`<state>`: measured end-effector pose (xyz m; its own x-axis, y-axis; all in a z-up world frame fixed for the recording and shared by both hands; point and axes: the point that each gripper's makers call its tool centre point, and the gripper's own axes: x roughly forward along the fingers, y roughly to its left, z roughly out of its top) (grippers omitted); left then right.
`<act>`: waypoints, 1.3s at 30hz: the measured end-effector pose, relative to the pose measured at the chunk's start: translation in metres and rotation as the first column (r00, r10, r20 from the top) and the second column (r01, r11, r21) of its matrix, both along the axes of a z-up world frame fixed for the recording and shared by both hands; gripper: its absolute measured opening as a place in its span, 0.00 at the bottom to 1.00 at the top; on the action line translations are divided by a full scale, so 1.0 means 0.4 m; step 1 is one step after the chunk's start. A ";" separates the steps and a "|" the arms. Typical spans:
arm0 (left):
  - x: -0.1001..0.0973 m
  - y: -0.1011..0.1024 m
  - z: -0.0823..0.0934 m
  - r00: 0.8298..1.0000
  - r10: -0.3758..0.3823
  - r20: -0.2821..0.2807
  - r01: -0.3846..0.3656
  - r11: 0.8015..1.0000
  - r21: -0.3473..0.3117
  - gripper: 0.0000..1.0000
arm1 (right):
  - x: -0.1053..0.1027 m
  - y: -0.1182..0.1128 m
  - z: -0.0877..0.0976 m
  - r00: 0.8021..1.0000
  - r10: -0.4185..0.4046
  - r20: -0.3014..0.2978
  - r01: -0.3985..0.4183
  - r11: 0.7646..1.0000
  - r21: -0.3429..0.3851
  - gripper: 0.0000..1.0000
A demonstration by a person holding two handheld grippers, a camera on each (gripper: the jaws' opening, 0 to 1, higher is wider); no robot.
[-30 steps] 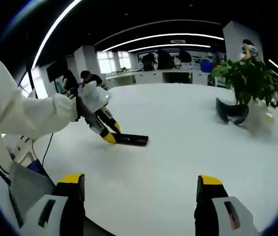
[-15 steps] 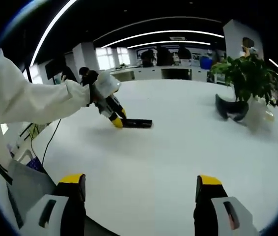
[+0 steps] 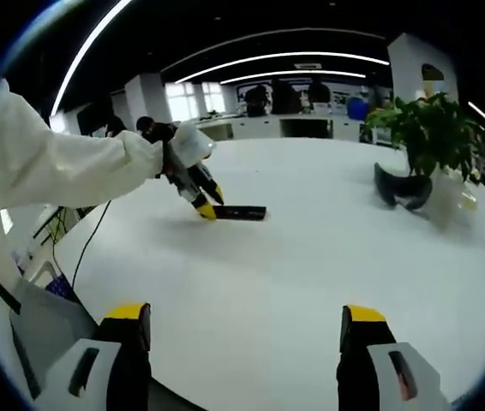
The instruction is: Press the specified remote control buttons in sequence, fully releasing each button before pressing the next.
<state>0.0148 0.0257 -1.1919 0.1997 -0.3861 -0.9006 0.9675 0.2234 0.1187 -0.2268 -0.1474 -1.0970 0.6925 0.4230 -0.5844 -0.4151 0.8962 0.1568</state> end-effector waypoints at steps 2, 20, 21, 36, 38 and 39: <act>-0.004 0.007 0.000 0.996 0.089 -0.018 -0.089 0.996 -0.012 0.38 | -0.001 0.001 0.002 1.000 -0.004 0.002 0.004 1.000 0.009 0.91; -0.108 0.075 0.109 0.931 0.359 0.060 -0.343 0.922 -0.181 0.66 | 0.009 0.053 0.055 0.996 0.048 0.069 -0.051 0.997 0.049 0.93; -0.123 0.080 0.121 0.928 0.366 0.075 -0.345 0.916 -0.202 0.68 | 0.008 0.054 0.055 0.996 0.050 0.070 -0.054 0.998 0.043 0.93; -0.312 0.114 0.234 0.843 0.529 0.102 -0.447 0.792 -0.417 0.91 | -0.017 0.060 0.062 0.995 0.074 0.069 -0.076 0.996 0.038 0.97; -0.333 0.107 0.255 0.828 0.553 0.092 -0.455 0.759 -0.465 0.92 | -0.026 0.064 0.060 0.994 0.081 0.067 -0.084 0.996 0.039 0.97; -0.343 0.105 0.262 0.823 0.562 0.082 -0.463 0.747 -0.477 0.94 | -0.029 0.065 0.060 0.994 0.083 0.069 -0.086 0.996 0.037 0.98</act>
<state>-0.1225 0.0675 -1.0872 0.6395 -0.4956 -0.5877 0.6538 0.7528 0.0766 -0.2385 -0.1215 -1.0730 0.6906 0.5035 -0.5192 -0.4996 0.8512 0.1610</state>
